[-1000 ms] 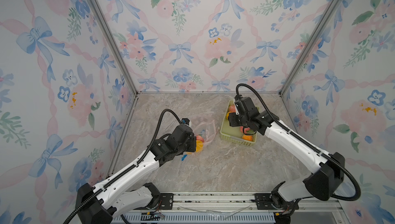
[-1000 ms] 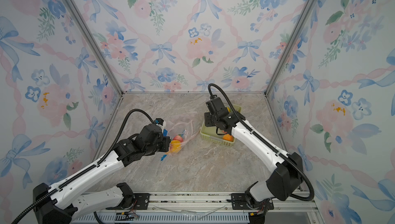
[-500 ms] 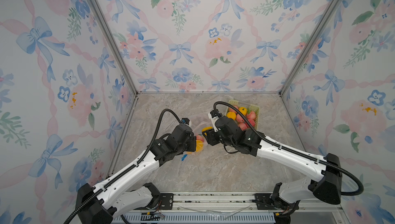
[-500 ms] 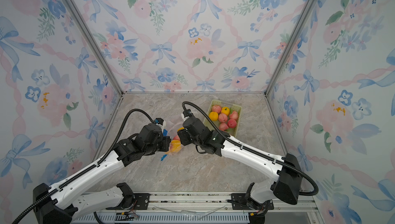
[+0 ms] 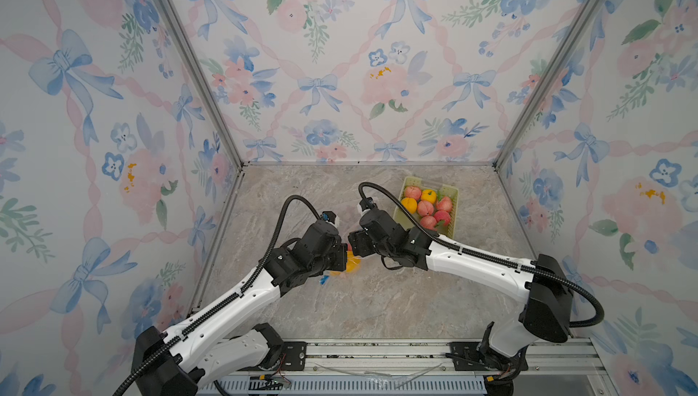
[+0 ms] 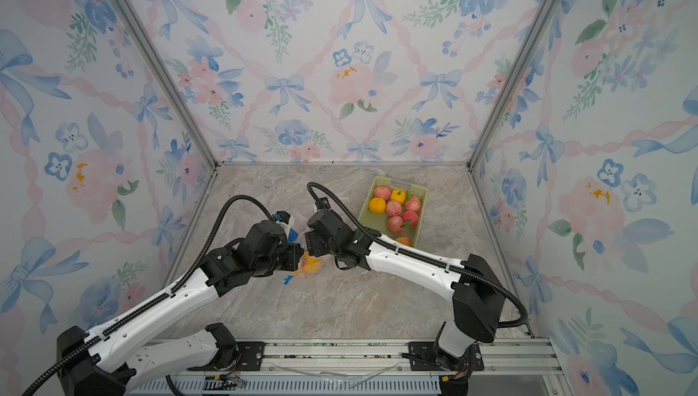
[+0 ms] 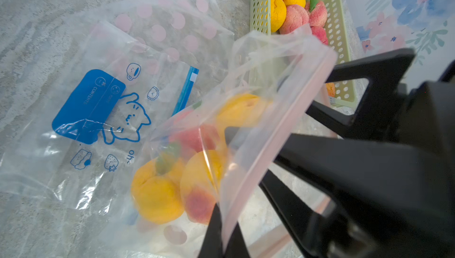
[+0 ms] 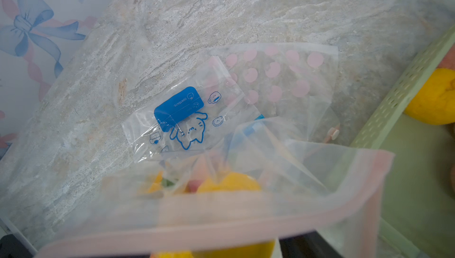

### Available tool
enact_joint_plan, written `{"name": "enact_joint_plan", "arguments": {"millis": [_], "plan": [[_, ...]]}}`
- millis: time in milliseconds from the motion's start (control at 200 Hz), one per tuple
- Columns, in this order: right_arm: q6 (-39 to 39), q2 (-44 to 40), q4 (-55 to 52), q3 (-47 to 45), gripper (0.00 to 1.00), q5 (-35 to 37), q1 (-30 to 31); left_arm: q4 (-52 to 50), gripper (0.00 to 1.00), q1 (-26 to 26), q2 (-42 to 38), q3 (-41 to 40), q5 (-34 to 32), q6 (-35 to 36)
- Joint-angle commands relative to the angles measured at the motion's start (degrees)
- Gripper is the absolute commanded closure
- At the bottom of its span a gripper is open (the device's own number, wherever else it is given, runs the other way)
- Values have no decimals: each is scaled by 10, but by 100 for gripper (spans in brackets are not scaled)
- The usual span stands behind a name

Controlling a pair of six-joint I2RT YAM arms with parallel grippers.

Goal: Place the peach in a zip-top bag and seal the zipper
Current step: Place the peach in the zipper food storage bag, then pick up the zipper food storage bag at the center of the board.

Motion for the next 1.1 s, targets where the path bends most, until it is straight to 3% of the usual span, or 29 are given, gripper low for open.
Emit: {"name": "enact_joint_plan", "arguments": {"millis": [0, 270, 415, 540, 780, 920, 1010, 1090], "plan": [[4, -48, -12, 14, 17, 2, 1, 7, 100, 5, -4, -3, 10, 4], [42, -162, -44, -46, 22, 12, -24, 7, 100, 10, 1, -3, 21, 16], [96, -207, -17, -113, 34, -73, -79, 7, 100, 12, 1, -3, 33, 21], [125, -204, 39, -158, 40, -141, -103, 7, 100, 14, -2, -1, 42, 23], [139, -140, 69, -160, 46, -154, -104, 6, 100, 19, -6, -1, 72, 30], [125, -116, 55, -131, 69, -152, -103, 6, 100, 21, -7, -3, 84, 38], [104, -115, 13, -99, 89, -129, -98, 2, 100, 24, -7, -3, 92, 48], [89, -119, -35, -69, 99, -106, -89, -14, 100, 26, -4, 3, 88, 63]]}}
